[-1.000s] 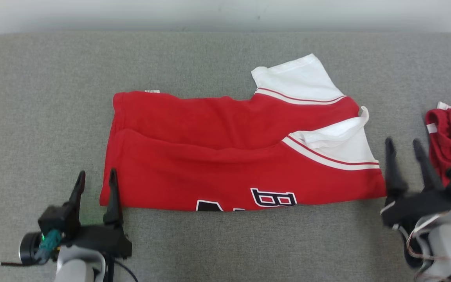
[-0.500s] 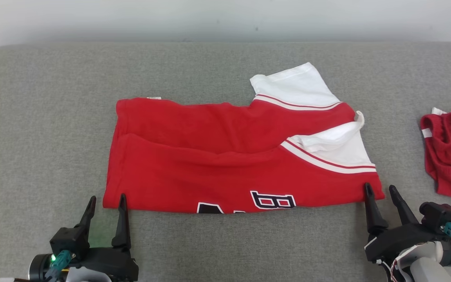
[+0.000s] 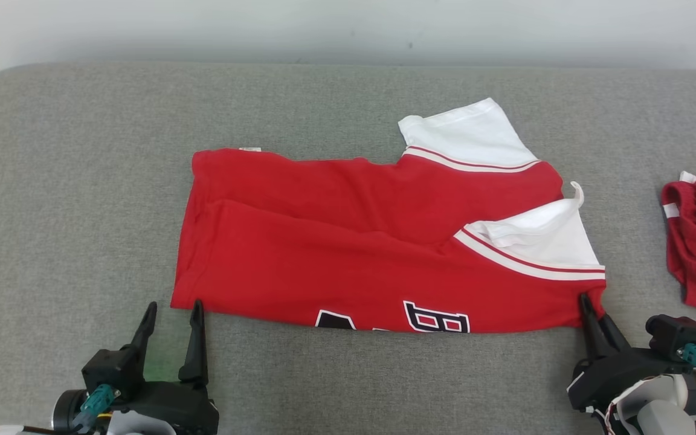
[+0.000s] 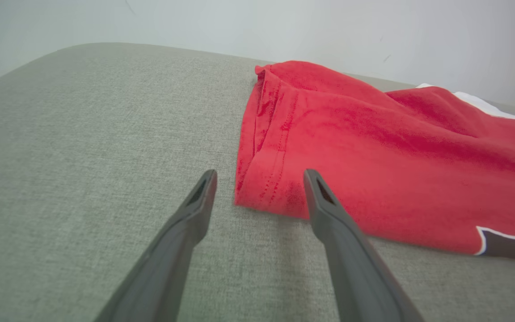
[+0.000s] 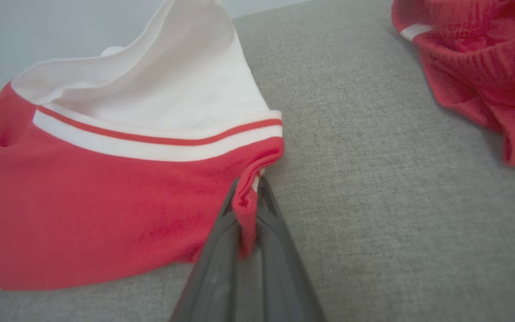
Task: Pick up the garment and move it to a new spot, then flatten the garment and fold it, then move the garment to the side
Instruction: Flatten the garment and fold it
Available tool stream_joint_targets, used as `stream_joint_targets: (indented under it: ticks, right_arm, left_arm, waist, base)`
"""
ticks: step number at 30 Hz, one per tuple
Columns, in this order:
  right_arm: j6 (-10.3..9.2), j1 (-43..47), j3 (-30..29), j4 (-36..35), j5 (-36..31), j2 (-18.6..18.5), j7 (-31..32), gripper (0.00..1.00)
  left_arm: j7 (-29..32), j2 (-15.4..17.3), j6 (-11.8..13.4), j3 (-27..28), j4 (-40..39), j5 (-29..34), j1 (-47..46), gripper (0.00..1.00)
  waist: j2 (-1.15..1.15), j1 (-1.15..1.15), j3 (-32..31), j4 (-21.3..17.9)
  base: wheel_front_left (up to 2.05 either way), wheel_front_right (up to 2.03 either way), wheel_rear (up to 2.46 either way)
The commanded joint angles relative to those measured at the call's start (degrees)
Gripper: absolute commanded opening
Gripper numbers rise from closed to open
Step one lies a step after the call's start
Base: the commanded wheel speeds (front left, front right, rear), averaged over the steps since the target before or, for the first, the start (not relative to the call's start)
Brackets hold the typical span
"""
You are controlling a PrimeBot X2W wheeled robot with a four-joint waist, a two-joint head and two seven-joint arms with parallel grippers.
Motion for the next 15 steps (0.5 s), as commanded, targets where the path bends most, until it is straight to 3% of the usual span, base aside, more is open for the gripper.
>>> stream_joint_targets:
  ticks: [1,6,15]
  right_arm:
    - [-0.09,0.77,-0.01,-0.16,-0.32,-0.49,0.01,0.00]
    - [-0.09,1.09,0.32,-1.14,-1.01,-1.55,0.01,0.00]
    - [-0.09,-0.05,2.45,-2.16,-1.27,-1.83,0.01,0.00]
  left_arm:
    - [-0.06,0.10,-0.32,0.00,0.40,-0.38,-0.33,1.00]
    - [-0.05,0.11,-1.86,-0.10,1.70,-1.61,-1.20,1.00]
    - [-0.05,0.09,-2.38,0.87,0.80,-1.57,-2.99,1.00]
  waist:
    - [0.00,0.01,-0.17,-0.39]
    - [0.00,0.01,-0.03,-1.47]
    - [0.00,0.01,0.55,-2.74]
  base:
    - [0.00,0.00,0.00]
    - [0.00,0.00,0.00]
    - [0.00,0.00,0.00]
